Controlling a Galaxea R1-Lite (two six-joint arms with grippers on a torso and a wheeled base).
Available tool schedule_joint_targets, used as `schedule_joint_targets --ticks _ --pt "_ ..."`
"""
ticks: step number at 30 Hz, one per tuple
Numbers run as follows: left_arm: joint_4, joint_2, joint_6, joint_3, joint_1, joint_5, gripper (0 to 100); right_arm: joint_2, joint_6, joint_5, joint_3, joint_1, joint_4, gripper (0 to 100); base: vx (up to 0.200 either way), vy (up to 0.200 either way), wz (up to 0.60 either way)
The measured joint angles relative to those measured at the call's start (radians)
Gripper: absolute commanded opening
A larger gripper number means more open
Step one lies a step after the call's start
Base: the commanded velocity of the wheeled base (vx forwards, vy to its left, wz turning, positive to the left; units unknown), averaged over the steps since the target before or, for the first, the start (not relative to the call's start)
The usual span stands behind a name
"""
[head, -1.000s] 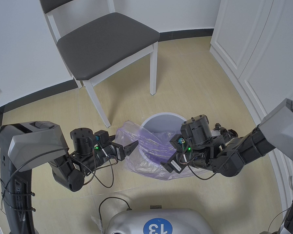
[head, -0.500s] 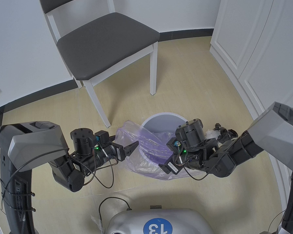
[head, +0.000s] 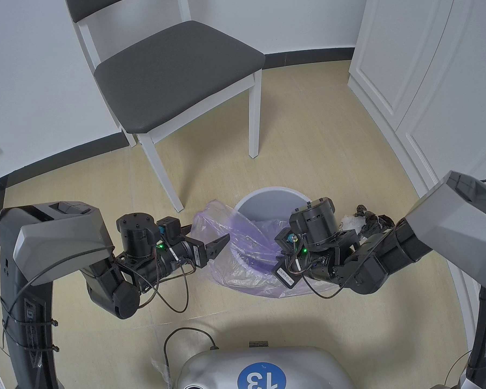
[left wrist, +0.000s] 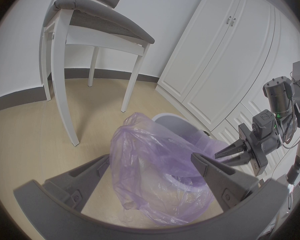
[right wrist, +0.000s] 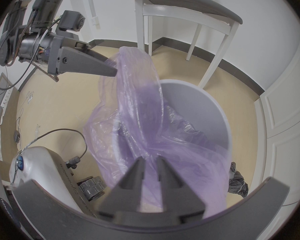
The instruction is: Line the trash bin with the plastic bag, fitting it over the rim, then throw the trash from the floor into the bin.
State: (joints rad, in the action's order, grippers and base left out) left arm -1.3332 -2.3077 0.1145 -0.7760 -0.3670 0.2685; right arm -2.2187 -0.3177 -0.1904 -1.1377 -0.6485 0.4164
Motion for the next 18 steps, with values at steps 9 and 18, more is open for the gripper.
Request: schedule_joint_targets --ticks 9,18 --pt "0.0 0.001 0.0 -0.002 0.005 0.0 100 0.006 -0.003 0.0 -0.028 0.027 0.003 0 0.0 0.0 0.0" --pt "-0.005 0.004 0.0 -0.009 0.013 0.0 100 0.004 -0.006 -0.023 -0.12 0.059 0.004 0 0.0 0.0 0.0"
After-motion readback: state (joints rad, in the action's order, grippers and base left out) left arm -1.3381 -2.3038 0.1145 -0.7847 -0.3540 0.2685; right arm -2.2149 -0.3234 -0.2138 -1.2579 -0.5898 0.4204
